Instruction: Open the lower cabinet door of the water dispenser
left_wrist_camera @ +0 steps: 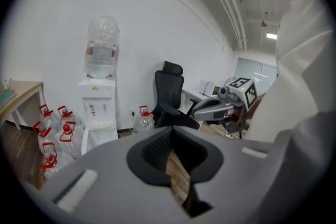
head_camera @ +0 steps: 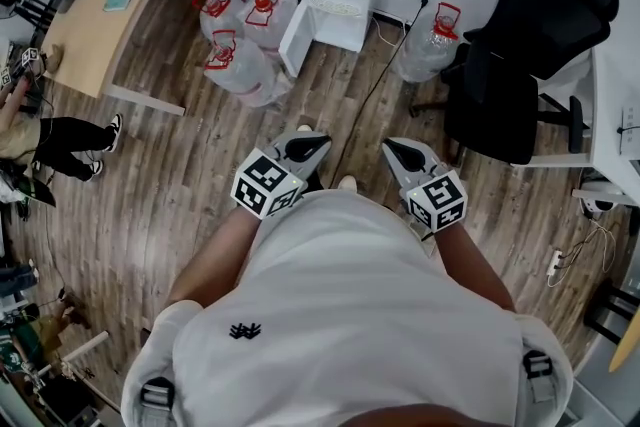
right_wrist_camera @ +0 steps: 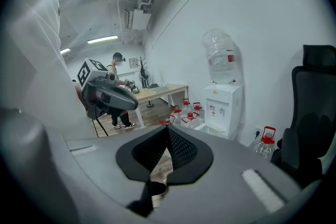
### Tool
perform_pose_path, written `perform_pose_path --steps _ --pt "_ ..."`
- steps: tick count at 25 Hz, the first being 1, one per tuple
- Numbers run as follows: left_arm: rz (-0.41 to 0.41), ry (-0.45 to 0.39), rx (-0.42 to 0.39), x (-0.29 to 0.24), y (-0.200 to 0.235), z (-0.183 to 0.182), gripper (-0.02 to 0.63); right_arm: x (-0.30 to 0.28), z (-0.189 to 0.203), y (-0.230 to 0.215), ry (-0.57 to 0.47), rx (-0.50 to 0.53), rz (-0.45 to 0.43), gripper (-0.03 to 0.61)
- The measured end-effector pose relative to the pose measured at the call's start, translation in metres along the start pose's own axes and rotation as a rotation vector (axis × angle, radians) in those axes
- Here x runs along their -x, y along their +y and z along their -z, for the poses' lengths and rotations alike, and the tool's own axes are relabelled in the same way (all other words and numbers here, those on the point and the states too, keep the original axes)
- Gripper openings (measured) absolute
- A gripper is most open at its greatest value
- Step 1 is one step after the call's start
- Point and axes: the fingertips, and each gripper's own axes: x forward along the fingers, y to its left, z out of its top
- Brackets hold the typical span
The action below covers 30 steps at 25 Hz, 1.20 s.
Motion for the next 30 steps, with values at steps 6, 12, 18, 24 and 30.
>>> perform_pose_path --steps 6,12,18,24,30 --pt "-0.006 -0.010 0.033 0.002 0.005 0.008 0.057 -0.005 0.011 0.005 0.026 -0.006 -0.012 0.002" --pt "-0.006 -0.031 0.034 -0.003 0.025 -0.007 0.057 -0.019 -0.004 -0.002 0.018 -0.011 -0.009 0.002" --pt "0.000 -0.045 0.032 0.002 0.054 -0.014 0.057 -0.053 -0.020 -0.003 0.030 0.014 -0.019 0.002" --pt "0.015 -0.048 0.044 0.013 0.102 -0.019 0.057 -0.092 -0.041 -0.005 0.034 0.027 -0.007 0.002" --pt "0.039 -0.058 0.015 0.021 0.145 -0.036 0.057 -0.127 -0.066 -0.007 0.033 0.030 0.029 0.002"
